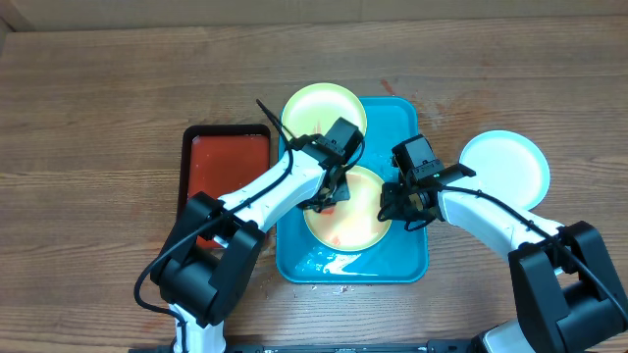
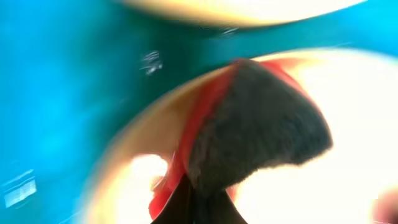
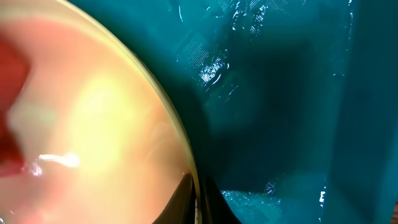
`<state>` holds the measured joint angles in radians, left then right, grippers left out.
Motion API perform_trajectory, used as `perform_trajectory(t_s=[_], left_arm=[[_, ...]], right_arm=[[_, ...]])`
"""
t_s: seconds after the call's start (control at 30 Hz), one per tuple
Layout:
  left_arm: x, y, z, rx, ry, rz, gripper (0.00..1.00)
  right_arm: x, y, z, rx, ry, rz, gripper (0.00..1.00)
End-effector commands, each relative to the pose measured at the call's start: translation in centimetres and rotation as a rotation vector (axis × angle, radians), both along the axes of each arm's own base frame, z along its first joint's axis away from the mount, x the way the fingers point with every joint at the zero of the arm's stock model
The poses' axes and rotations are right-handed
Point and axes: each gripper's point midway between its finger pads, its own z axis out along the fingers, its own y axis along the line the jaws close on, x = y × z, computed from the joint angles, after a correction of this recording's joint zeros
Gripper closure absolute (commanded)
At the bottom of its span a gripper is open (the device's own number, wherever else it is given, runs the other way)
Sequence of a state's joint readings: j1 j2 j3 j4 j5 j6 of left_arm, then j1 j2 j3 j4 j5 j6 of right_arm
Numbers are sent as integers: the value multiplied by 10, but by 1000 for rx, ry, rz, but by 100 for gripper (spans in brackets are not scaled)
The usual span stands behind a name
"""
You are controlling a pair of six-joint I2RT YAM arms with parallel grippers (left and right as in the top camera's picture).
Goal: Clean dirty plates on tray and stack at the side
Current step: 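Scrub the lower yellow plate with the sponge while right gripper holds it, then return the sponge to the red tray with the left gripper and release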
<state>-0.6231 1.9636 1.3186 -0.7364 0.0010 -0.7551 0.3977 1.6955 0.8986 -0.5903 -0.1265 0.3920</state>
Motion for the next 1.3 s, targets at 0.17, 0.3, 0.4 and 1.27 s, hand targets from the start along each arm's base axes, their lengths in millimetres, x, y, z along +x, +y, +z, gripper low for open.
perform_trajectory(t_s=[0.17,0.3,0.4,1.27], left_arm=[[-42,-66,-11,-324,131,-168,96],[-53,-60,-12,-343,202,-154,96],[-60,-42,-16,-287,257,-115,96],[-31,167,104,199,-90,197,96]], right_arm=[[-7,-7,-14,-51,31,1,96],[-7,-7,-14,-51,31,1,96],[-7,-7,-14,-51,32,1,96],[-9,-8,-14,-55,42,1,96]])
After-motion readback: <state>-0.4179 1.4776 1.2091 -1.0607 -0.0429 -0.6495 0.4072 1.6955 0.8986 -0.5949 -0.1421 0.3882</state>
